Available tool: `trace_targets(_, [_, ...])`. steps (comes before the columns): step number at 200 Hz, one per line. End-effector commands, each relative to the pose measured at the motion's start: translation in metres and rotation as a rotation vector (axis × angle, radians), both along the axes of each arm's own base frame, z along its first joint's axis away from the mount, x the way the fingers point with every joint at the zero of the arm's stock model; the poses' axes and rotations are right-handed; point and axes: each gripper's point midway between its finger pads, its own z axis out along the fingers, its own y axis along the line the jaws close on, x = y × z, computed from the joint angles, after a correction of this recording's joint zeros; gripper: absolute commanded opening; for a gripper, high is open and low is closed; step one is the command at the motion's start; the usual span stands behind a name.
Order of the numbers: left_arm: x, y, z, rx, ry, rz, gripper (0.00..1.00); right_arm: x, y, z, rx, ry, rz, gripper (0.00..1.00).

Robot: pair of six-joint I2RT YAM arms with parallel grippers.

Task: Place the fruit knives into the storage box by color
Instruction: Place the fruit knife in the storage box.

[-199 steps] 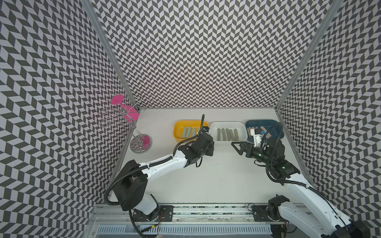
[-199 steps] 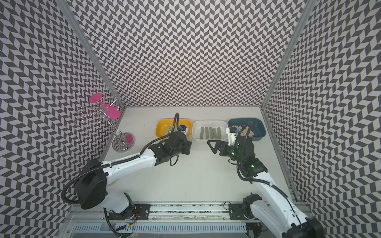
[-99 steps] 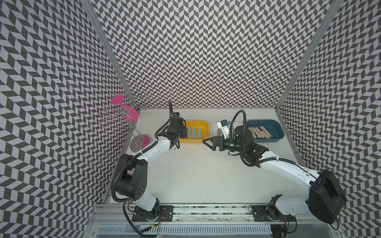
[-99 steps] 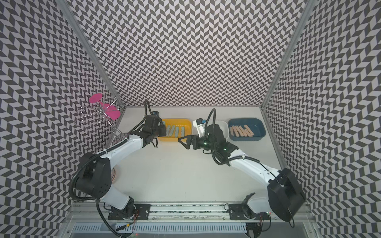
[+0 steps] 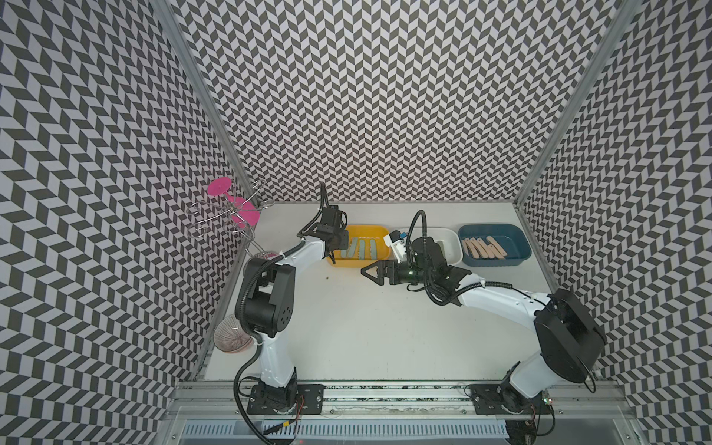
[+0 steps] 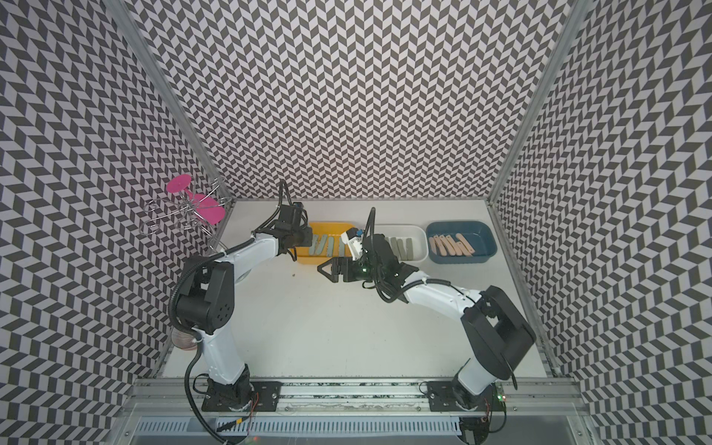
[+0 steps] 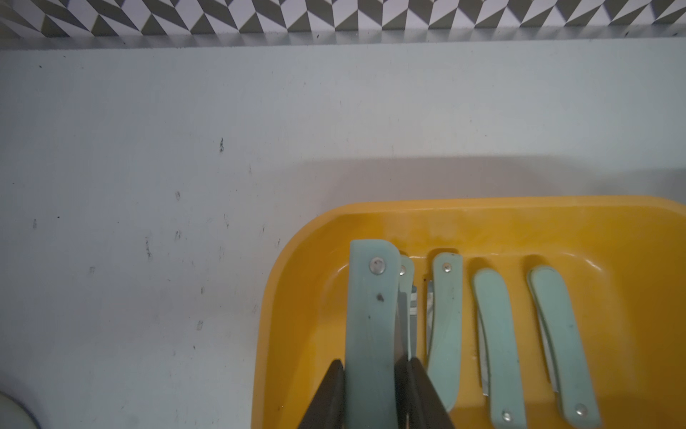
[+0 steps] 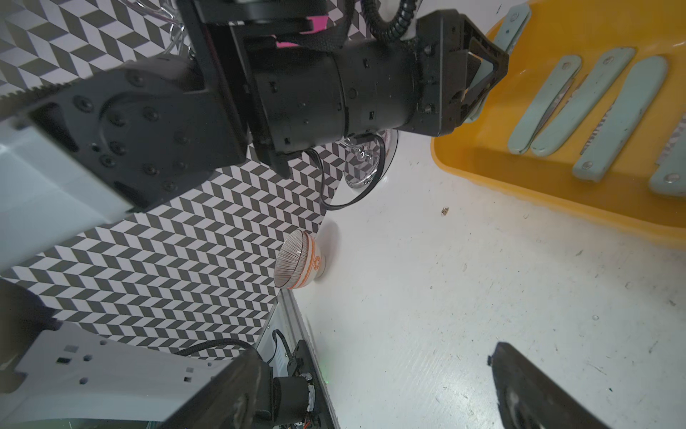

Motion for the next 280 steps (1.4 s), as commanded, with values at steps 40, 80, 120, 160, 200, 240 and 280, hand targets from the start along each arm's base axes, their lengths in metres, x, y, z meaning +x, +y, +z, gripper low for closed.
trace_targets(40, [0.007, 0.008, -0.033, 0.046, 0.091, -0.005, 0.28, 0.006, 0.001, 0.018, 0.035, -0.061, -0.021, 0.95])
trace_targets(80, [0.011, 0.007, -0.043, 0.046, 0.113, -0.005, 0.31, 0.005, -0.003, 0.016, 0.027, -0.062, -0.031, 0.95])
trace_targets(120, [0.011, 0.009, -0.051, 0.051, 0.137, 0.002, 0.39, 0.004, -0.004, 0.020, 0.028, -0.068, -0.035, 0.95])
trace_targets(160, [0.017, 0.007, -0.027, 0.028, 0.110, 0.006, 0.44, 0.003, -0.009, 0.030, 0.031, -0.087, -0.041, 0.95])
trace_targets(200, [0.019, -0.015, 0.067, -0.094, -0.047, -0.049, 0.74, 0.010, -0.032, 0.054, 0.025, -0.144, -0.101, 1.00])
trace_targets(240, [-0.016, -0.029, 0.149, -0.180, -0.206, -0.071, 1.00, 0.034, -0.098, 0.077, -0.048, -0.235, -0.330, 1.00])
trace_targets(280, [-0.059, 0.016, 0.191, -0.183, -0.432, 0.110, 1.00, 0.068, -0.233, 0.088, -0.220, -0.383, -0.826, 1.00])
